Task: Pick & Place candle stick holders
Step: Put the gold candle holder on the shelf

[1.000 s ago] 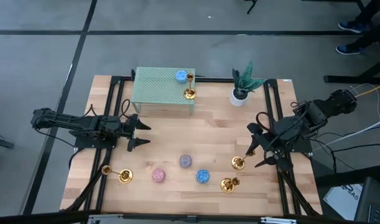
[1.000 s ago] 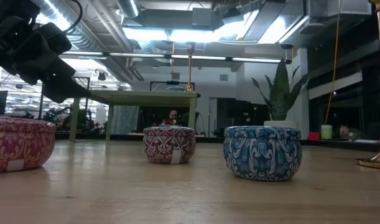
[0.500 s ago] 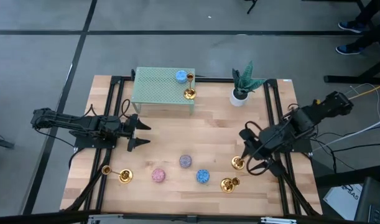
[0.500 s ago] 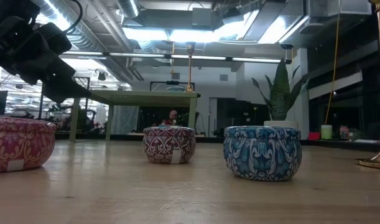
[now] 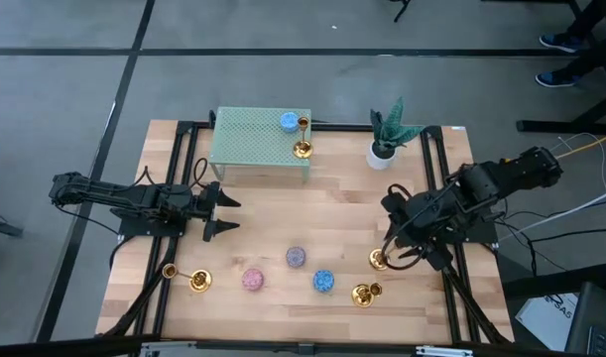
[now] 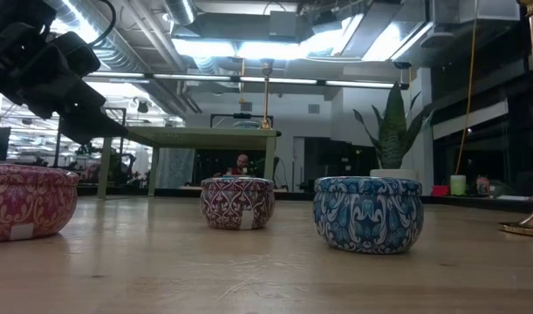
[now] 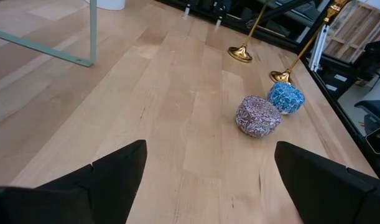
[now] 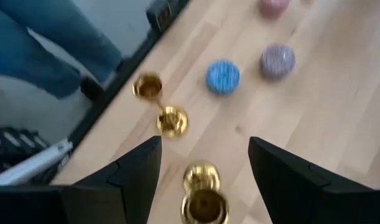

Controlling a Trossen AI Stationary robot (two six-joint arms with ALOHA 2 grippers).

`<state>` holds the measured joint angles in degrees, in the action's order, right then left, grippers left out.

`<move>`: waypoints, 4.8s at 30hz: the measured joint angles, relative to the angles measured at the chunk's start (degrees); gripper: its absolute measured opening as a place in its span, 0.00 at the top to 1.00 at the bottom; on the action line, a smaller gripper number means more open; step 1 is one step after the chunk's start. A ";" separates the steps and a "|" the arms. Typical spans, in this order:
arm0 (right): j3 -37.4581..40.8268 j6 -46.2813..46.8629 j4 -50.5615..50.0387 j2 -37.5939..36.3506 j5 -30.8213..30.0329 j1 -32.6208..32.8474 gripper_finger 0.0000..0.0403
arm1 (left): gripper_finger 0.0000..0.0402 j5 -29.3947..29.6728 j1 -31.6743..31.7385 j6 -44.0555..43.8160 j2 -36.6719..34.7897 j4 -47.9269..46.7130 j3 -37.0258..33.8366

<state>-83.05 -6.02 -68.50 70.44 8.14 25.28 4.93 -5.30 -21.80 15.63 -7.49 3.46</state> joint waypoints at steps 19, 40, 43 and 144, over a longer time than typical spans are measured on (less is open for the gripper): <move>0.01 9.03 -5.64 0.38 -3.99 1.49 0.39 | 0.12 0.00 0.00 0.00 0.01 0.00 0.02; 0.01 9.85 -8.56 1.22 -4.11 1.66 0.39 | 0.12 -0.02 0.00 0.00 0.01 0.00 0.00; 0.01 9.84 -8.53 1.22 -4.11 1.66 0.39 | 0.12 -0.02 0.00 0.00 0.01 0.00 0.02; 0.73 -15.63 9.69 11.58 -3.61 -19.97 0.56 | 0.12 -0.02 0.02 0.00 -0.01 0.00 0.00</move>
<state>-82.32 -21.65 -58.82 82.02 4.54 5.31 4.91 -5.28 -21.80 15.62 -7.49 3.46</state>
